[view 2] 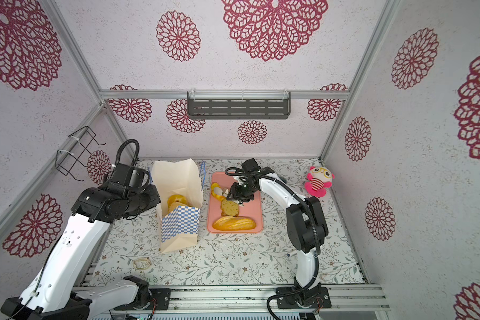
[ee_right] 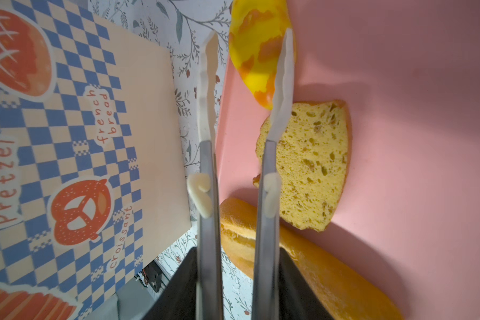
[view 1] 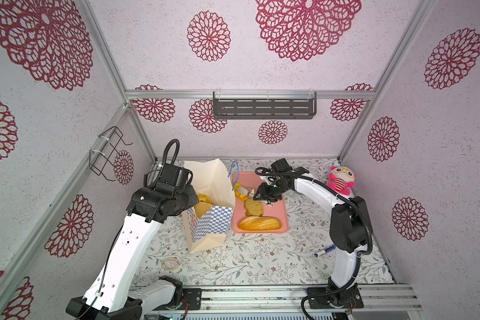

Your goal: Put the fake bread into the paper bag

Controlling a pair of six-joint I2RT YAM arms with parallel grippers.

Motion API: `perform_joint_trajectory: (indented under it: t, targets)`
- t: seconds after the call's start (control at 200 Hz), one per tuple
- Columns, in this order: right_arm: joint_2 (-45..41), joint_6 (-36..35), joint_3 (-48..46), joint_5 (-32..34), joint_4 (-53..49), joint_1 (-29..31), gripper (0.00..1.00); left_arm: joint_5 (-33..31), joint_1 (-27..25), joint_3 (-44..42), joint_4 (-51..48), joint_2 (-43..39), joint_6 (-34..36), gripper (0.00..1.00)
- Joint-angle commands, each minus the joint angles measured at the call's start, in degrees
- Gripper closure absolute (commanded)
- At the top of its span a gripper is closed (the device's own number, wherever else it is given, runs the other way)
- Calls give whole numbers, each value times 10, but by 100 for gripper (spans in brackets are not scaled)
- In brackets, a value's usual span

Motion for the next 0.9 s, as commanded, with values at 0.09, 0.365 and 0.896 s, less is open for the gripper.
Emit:
perform_joint_trajectory:
  t: [0.09, 0.365, 0.896]
  targets:
    - [11, -35, 27, -2, -25, 2, 58, -9, -4, -2, 20, -12, -5, 100]
    - [18, -30, 27, -9, -14, 1, 69, -9, -3, -1, 19, -10, -4, 100]
    - [-38, -27, 40, -9, -27, -10, 100, -14, -1, 3, 19, -10, -1, 100]
